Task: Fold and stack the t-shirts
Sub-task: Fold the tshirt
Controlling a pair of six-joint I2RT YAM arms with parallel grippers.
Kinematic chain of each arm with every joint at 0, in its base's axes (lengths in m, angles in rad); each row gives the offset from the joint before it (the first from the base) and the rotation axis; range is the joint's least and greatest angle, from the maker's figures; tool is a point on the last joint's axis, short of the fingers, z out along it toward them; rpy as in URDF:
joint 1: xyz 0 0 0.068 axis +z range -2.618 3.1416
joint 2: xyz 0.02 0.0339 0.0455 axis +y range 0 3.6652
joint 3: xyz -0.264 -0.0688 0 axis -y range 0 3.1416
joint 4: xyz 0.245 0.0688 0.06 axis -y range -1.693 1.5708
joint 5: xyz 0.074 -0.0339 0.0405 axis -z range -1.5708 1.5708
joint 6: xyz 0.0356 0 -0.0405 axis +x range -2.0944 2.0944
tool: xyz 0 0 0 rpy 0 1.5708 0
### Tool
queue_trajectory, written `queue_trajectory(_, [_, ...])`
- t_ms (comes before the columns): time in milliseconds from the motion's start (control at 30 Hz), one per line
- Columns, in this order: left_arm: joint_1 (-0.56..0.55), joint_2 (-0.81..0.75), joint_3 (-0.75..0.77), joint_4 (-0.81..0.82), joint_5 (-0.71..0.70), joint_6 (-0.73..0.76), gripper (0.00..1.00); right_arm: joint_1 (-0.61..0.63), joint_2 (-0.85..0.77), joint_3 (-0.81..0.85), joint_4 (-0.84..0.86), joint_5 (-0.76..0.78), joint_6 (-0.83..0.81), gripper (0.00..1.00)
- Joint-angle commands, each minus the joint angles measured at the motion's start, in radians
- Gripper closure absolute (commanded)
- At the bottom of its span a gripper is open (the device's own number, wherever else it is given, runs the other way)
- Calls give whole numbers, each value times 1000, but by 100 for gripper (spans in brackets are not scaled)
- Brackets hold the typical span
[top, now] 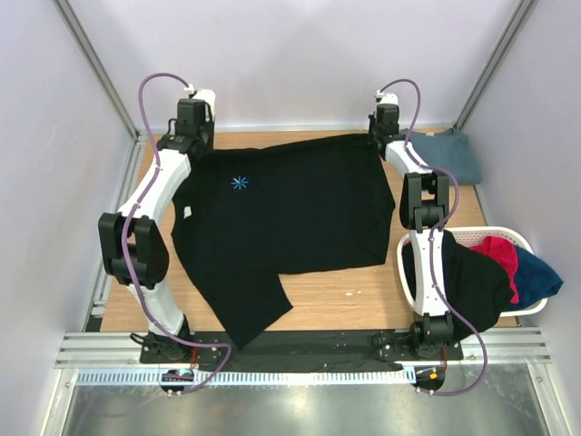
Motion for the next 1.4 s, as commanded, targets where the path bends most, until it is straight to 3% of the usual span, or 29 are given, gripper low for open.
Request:
queue_trajectory(0, [-21,-50,-27,-61,-36,-64,100,-14,-124,-30,44,12,-17,99])
queue_trajectory(500, [-92,-133,-124,-244,-103,-179,100,-27,-203,-125,4,-8,-37,99])
queue_trajectory(800, [-90,-170,-87,-311,-207,-44,100,-27,-250,-186,-28,-10,-39,99])
queue_trajectory(1367, [-112,-172,-109,-393,-203,-55,100,-26,-324,-281,-105,-4,-39,99])
